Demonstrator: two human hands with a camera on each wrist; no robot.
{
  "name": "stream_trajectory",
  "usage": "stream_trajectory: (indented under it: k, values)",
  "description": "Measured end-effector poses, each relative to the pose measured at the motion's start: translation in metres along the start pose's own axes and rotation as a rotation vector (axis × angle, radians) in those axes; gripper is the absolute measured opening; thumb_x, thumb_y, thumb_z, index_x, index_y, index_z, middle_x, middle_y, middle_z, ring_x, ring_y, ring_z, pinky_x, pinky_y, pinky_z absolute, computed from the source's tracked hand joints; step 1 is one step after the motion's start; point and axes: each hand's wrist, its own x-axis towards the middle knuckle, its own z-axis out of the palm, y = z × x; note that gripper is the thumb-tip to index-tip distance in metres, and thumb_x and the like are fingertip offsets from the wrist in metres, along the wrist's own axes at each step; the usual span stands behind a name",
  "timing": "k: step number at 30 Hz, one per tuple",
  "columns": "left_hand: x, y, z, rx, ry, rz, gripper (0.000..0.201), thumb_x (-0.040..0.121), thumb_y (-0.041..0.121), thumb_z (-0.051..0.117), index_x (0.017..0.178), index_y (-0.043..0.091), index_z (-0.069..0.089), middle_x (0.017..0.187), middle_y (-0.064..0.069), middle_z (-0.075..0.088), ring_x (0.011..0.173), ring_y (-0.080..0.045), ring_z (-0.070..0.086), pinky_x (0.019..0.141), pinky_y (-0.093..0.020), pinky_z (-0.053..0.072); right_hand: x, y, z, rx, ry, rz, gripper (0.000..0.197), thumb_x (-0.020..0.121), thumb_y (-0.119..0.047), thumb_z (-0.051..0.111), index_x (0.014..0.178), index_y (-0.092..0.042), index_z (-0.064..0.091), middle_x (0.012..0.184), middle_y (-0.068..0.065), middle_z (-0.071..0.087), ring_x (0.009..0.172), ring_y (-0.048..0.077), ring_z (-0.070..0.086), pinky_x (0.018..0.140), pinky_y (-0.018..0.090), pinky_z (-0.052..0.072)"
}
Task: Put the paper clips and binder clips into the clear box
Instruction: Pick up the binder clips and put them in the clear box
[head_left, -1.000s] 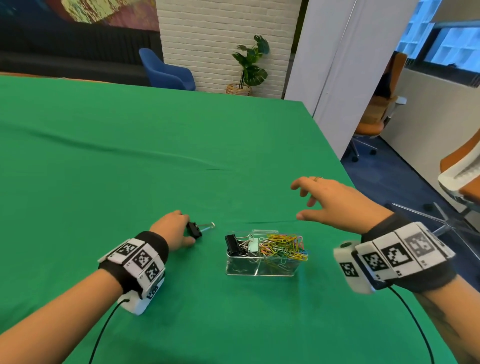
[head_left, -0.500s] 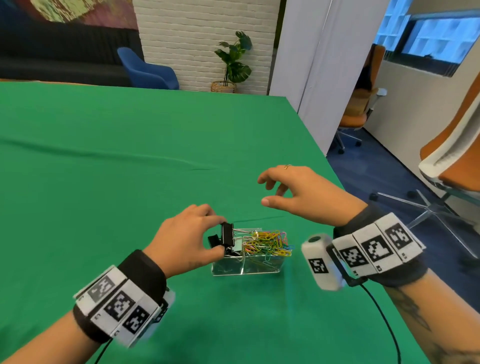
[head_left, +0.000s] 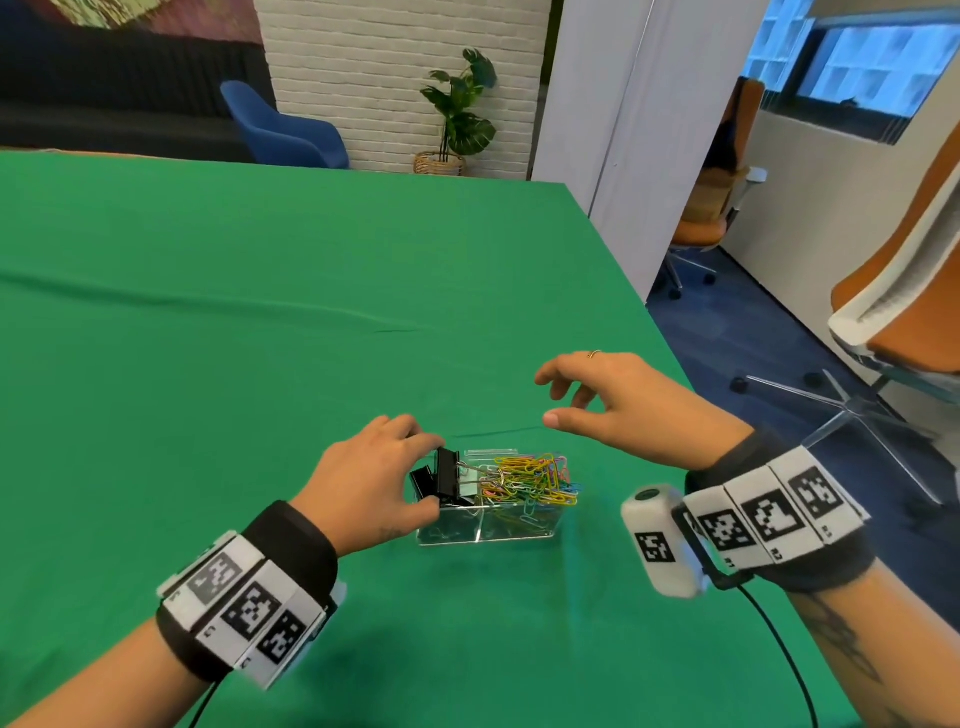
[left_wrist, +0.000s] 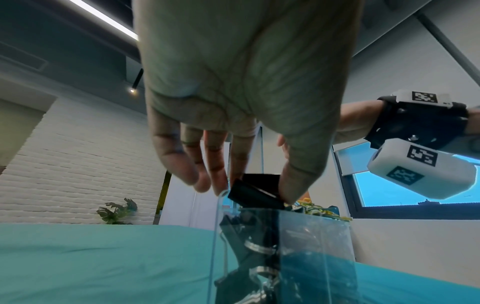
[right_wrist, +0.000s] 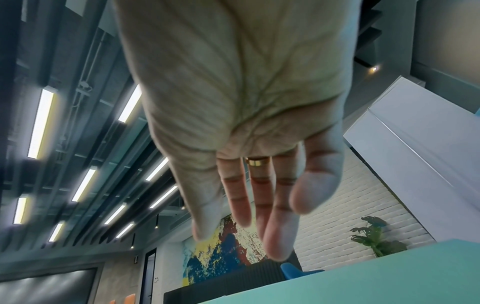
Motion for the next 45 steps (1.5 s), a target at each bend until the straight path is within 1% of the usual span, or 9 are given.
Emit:
stream_trajectory:
  k: [14,27,31,36,38,39,41,43,45]
  values:
    - [-0.001,0.005,0.0,0.025,-0.002,0.026,0.084,0.054,0.063,0.023,0.129,0.032,0.044,0.115,0.009,0.052,0.108,-0.014,0.048,0.076,-0.031,0.047,-0.002,0.005,0.006,0.0,0.006,0.013,0.041,0.087,-0.034,0.058,0.125,-0.022,0.047,0.109,-0.002,0.059,0.087,0.014,0.061,0.083,0.033,0.048]
    - [-0.005,0.003,0.004,-0.039,0.104,0.044,0.062,0.06,0.058,0.035,0.116,0.039,0.055,0.11,0.012,0.055,0.099,-0.014,0.05,0.065,-0.029,0.048,-0.005,0.0,0.033,0.033,0.028,-0.056,0.042,0.086,-0.036,0.059,0.124,-0.025,0.048,0.118,-0.005,0.05,0.083,0.008,0.057,0.089,0.041,0.047]
    - [-0.012,-0.002,-0.011,-0.073,0.213,0.01,0.06,0.06,0.06,0.04,0.112,0.036,0.059,0.103,0.011,0.055,0.096,-0.014,0.053,0.067,-0.029,0.047,-0.002,-0.007,0.035,0.068,0.122,-0.082,0.034,0.086,-0.032,0.058,0.119,-0.023,0.052,0.108,-0.008,0.048,0.078,0.01,0.053,0.086,0.04,0.048]
    - [-0.022,-0.016,-0.034,-0.13,0.353,-0.054,0.058,0.054,0.059,0.043,0.103,0.034,0.063,0.087,0.013,0.05,0.083,-0.013,0.05,0.07,-0.03,0.046,0.005,-0.021,0.043,0.142,0.167,-0.099,0.017,0.086,-0.027,0.058,0.098,-0.015,0.058,0.085,-0.005,0.05,0.07,0.018,0.052,0.077,0.039,0.048]
    - [-0.024,-0.018,-0.037,-0.165,0.364,-0.048,0.058,0.054,0.058,0.044,0.103,0.034,0.063,0.085,0.015,0.047,0.079,-0.009,0.047,0.069,-0.027,0.044,0.008,-0.026,0.047,0.183,0.15,-0.083,0.016,0.087,-0.023,0.06,0.099,-0.013,0.059,0.083,-0.002,0.054,0.071,0.017,0.052,0.075,0.032,0.046]
    - [-0.023,-0.017,-0.038,-0.23,0.381,-0.038,0.056,0.054,0.057,0.045,0.102,0.034,0.063,0.084,0.014,0.048,0.077,-0.008,0.047,0.067,-0.024,0.043,0.009,-0.029,0.049,0.223,0.126,-0.057,0.02,0.087,-0.023,0.06,0.104,-0.012,0.06,0.084,-0.002,0.056,0.072,0.015,0.052,0.073,0.026,0.045]
    - [-0.02,-0.012,-0.036,-0.473,0.419,-0.011,0.051,0.055,0.053,0.051,0.099,0.033,0.063,0.085,0.014,0.053,0.073,-0.003,0.049,0.06,-0.008,0.038,0.01,-0.04,0.053,0.451,0.049,0.009,0.033,0.089,-0.026,0.058,0.119,-0.012,0.055,0.088,-0.005,0.057,0.073,0.011,0.055,0.062,0.014,0.044]
    - [-0.014,-0.003,-0.03,-0.711,0.44,0.017,0.049,0.054,0.05,0.056,0.099,0.033,0.063,0.088,0.013,0.059,0.071,-0.001,0.05,0.055,-0.001,0.036,0.011,-0.05,0.056,0.816,-0.008,0.031,0.036,0.09,-0.019,0.055,0.125,-0.012,0.05,0.093,-0.005,0.056,0.072,0.007,0.059,0.049,0.013,0.046]
    - [-0.009,0.007,-0.022,-0.855,0.448,0.002,0.044,0.053,0.05,0.058,0.095,0.038,0.06,0.089,0.014,0.064,0.068,0.001,0.051,0.055,-0.002,0.037,0.011,-0.055,0.054,1.013,0.047,0.017,0.027,0.089,-0.01,0.055,0.116,-0.014,0.055,0.091,-0.003,0.057,0.069,0.005,0.06,0.044,0.015,0.047]
